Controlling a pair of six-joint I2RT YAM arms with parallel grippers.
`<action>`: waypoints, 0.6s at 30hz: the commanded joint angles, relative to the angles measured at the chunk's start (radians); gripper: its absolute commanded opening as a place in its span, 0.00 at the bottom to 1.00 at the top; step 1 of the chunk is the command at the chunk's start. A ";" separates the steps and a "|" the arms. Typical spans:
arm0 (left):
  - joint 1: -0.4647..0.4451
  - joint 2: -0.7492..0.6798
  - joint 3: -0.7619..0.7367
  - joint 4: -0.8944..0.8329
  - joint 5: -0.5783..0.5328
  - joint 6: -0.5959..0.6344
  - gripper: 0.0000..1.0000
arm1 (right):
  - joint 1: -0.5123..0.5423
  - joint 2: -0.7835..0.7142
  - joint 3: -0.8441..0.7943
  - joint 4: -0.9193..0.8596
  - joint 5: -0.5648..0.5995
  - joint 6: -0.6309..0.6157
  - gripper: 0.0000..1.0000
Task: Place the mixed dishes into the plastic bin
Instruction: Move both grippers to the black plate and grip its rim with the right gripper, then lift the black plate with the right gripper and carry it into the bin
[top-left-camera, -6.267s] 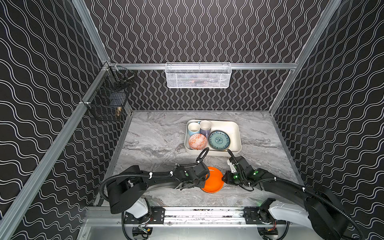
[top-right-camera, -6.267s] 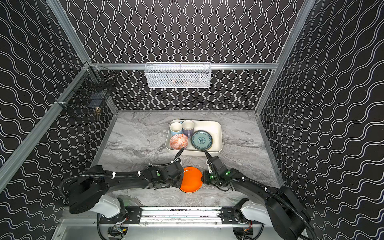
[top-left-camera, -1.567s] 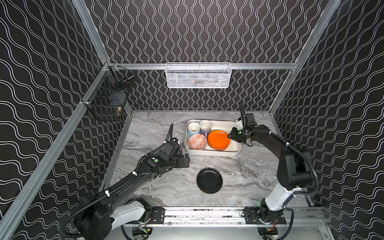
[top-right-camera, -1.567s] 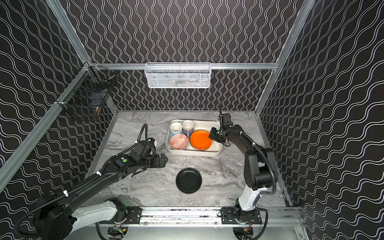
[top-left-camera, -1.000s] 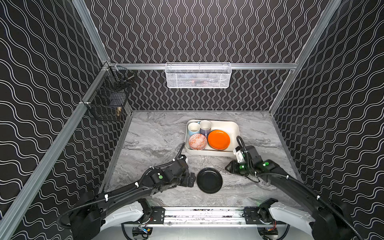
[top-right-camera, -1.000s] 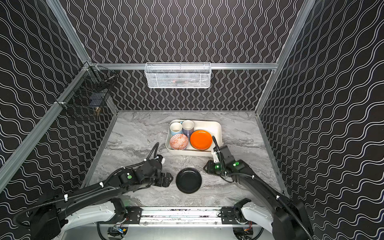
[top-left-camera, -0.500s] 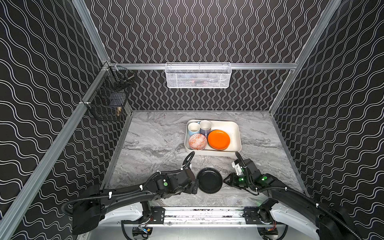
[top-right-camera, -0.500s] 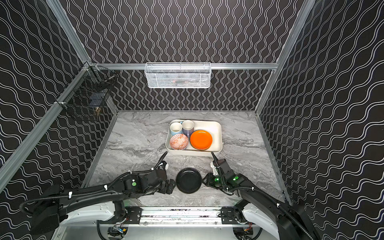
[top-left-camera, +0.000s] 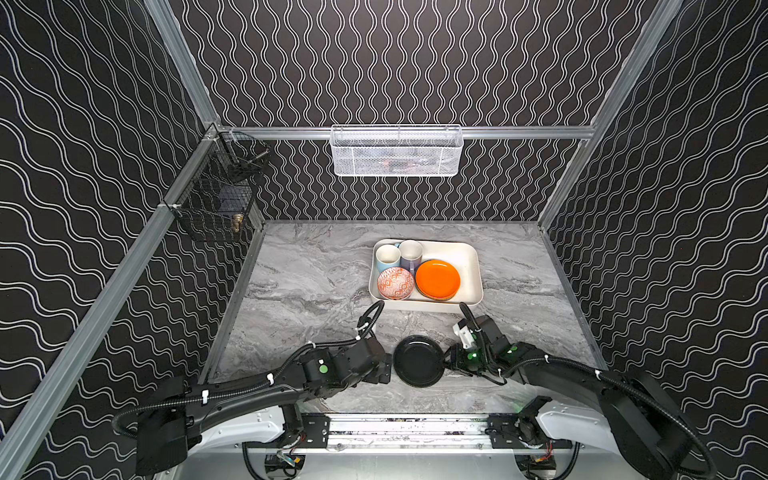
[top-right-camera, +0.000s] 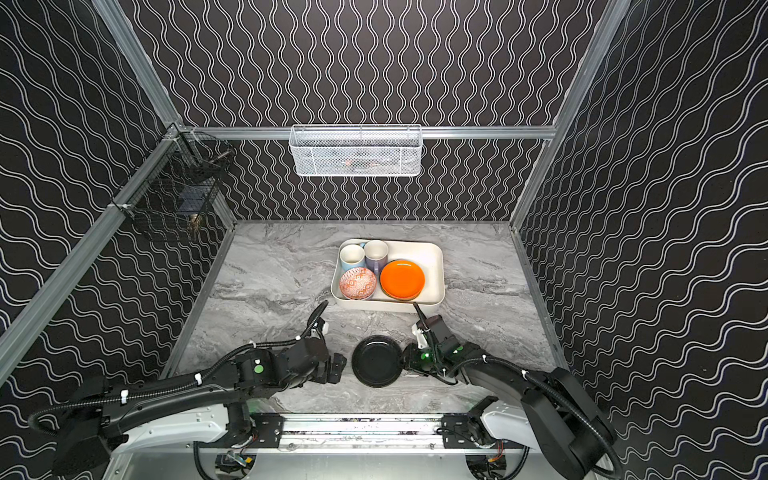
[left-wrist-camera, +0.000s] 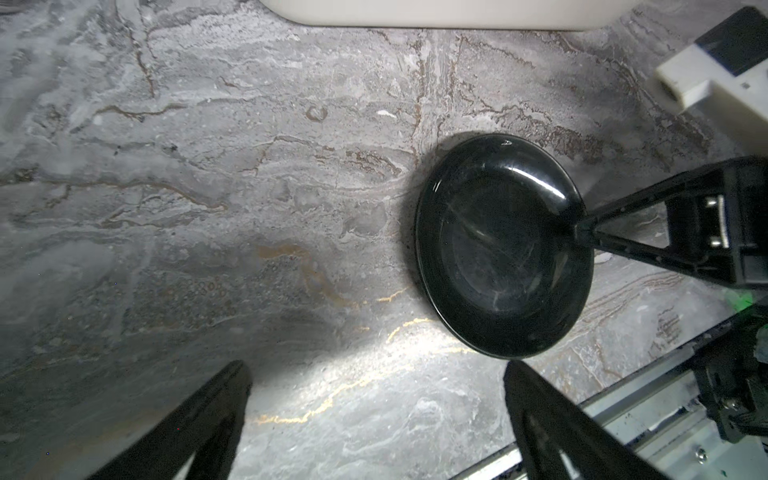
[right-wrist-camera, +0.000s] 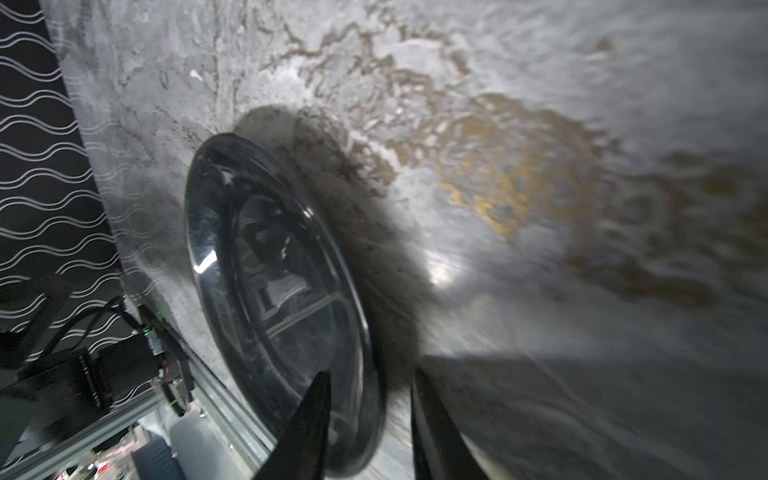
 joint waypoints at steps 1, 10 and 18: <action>0.000 -0.014 0.001 -0.029 -0.049 -0.027 0.99 | 0.002 0.038 0.008 0.042 -0.001 0.008 0.33; 0.000 0.000 0.016 -0.044 -0.061 -0.027 0.99 | 0.002 0.036 0.022 0.005 0.010 0.001 0.01; 0.001 -0.007 0.069 -0.087 -0.092 -0.004 0.99 | 0.000 -0.132 0.082 -0.148 0.037 -0.032 0.00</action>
